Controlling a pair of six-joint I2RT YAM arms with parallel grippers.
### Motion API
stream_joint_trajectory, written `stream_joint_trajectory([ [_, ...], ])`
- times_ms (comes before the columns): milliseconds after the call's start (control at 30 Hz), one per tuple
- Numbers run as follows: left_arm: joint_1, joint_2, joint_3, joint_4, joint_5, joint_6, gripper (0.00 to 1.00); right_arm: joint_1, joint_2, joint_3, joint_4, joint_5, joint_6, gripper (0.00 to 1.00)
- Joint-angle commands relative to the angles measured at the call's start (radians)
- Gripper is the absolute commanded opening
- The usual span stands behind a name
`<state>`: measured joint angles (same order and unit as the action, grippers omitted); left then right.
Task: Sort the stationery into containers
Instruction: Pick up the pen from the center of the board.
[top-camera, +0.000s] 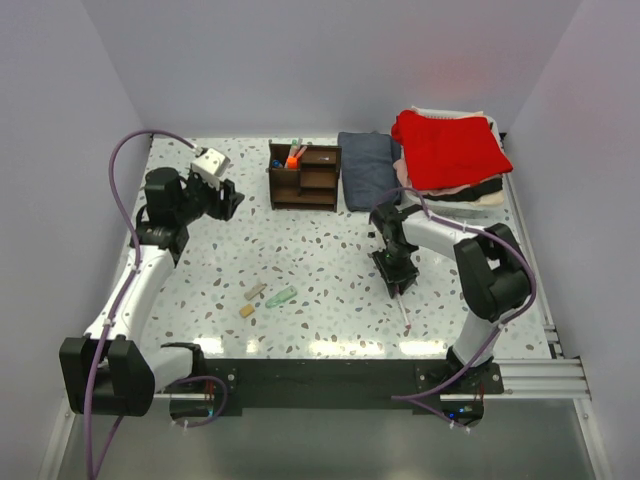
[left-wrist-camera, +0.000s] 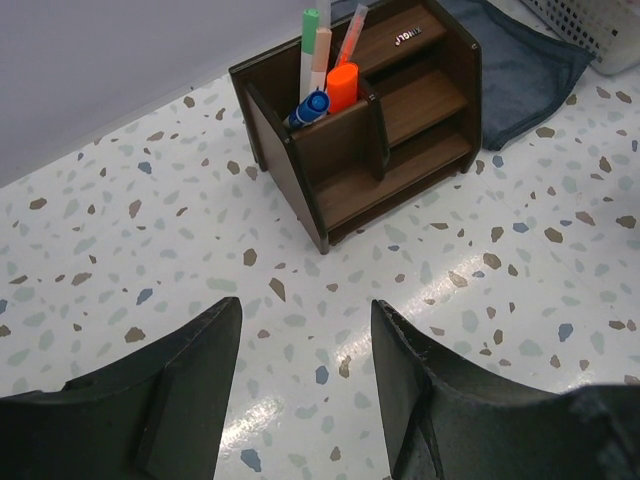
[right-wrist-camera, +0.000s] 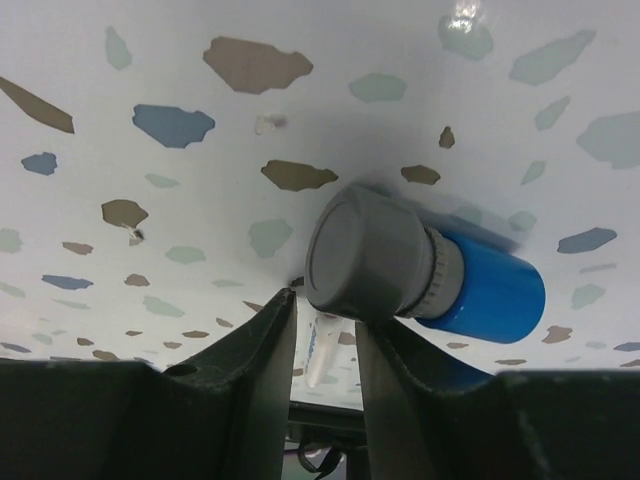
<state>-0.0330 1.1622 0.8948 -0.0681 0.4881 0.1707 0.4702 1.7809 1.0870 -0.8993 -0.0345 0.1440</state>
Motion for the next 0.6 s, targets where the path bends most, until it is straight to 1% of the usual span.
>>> stream_joint_trajectory([
  [0, 0.007, -0.001, -0.017, 0.053, 0.018, -0.020, 0.59, -0.005, 0.012, -0.012, 0.039, 0.051, -0.012, 0.34],
  [167, 0.007, -0.009, -0.030, 0.053, 0.009, -0.022, 0.60, -0.002, 0.041, -0.013, 0.048, 0.082, -0.018, 0.33],
  [267, 0.007, -0.016, -0.037, 0.086, 0.009, -0.028, 0.60, 0.011, 0.058, -0.009, 0.046, 0.091, -0.017, 0.26],
  [300, 0.007, -0.018, -0.042, 0.091, 0.009, -0.030, 0.60, 0.027, 0.066, -0.007, 0.046, 0.088, -0.015, 0.21],
  [433, 0.007, -0.030, -0.046, 0.093, 0.006, -0.028, 0.60, 0.077, 0.061, 0.008, 0.050, 0.064, -0.032, 0.08],
  [467, 0.007, -0.032, -0.043, 0.090, 0.004, -0.023, 0.60, 0.090, 0.055, 0.022, 0.040, 0.045, -0.032, 0.02],
  [500, 0.007, -0.033, -0.033, 0.076, 0.004, -0.020, 0.60, 0.093, 0.043, 0.065, 0.024, 0.038, -0.031, 0.00],
  [567, 0.007, -0.030, -0.016, 0.071, 0.001, -0.016, 0.60, 0.097, 0.014, 0.135, -0.048, 0.007, -0.049, 0.00],
])
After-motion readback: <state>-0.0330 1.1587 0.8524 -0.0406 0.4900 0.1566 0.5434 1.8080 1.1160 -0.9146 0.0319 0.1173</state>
